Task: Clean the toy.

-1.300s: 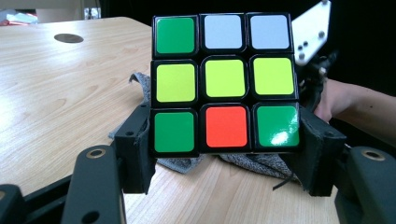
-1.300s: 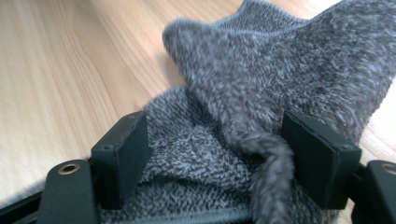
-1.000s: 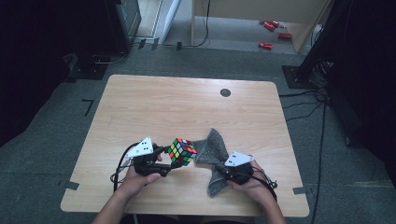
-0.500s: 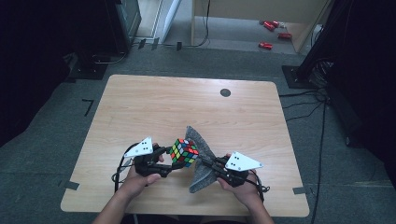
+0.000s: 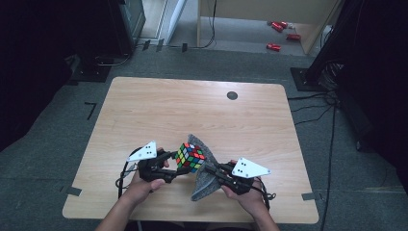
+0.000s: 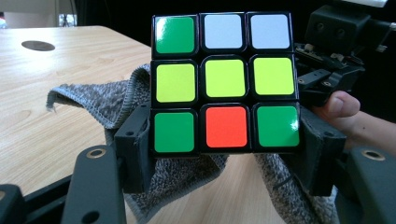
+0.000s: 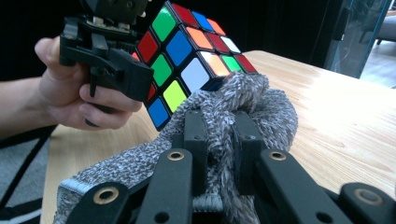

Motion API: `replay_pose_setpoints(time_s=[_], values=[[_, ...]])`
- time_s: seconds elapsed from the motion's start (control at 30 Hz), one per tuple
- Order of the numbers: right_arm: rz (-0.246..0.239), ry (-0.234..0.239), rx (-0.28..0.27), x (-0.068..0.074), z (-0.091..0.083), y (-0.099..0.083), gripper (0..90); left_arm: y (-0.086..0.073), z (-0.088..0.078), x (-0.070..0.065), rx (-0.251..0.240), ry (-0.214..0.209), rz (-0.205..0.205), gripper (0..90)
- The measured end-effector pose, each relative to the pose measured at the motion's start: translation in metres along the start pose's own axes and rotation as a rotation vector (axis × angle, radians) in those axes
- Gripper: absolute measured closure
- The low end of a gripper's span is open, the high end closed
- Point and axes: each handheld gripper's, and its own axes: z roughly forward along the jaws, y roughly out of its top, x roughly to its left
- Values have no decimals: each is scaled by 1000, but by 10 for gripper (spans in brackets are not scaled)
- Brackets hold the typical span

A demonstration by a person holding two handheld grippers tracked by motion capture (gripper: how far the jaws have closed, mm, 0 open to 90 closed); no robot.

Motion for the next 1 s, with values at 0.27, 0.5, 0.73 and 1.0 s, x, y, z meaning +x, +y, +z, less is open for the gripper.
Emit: replay_pose_setpoints(time_s=[0.27,0.5,0.73,1.0], values=[[-36,69,78,14,14,-7,791,1,-3,0,-18,21,-2,348],[17,1,-10,3,0,1,780,0,0,0,0,26,2,348],[-25,72,72,17,14,-4,776,0,-4,4,-10,39,-21,348],[31,-16,-27,6,1,4,762,-1,-1,3,6,38,-16,348]])
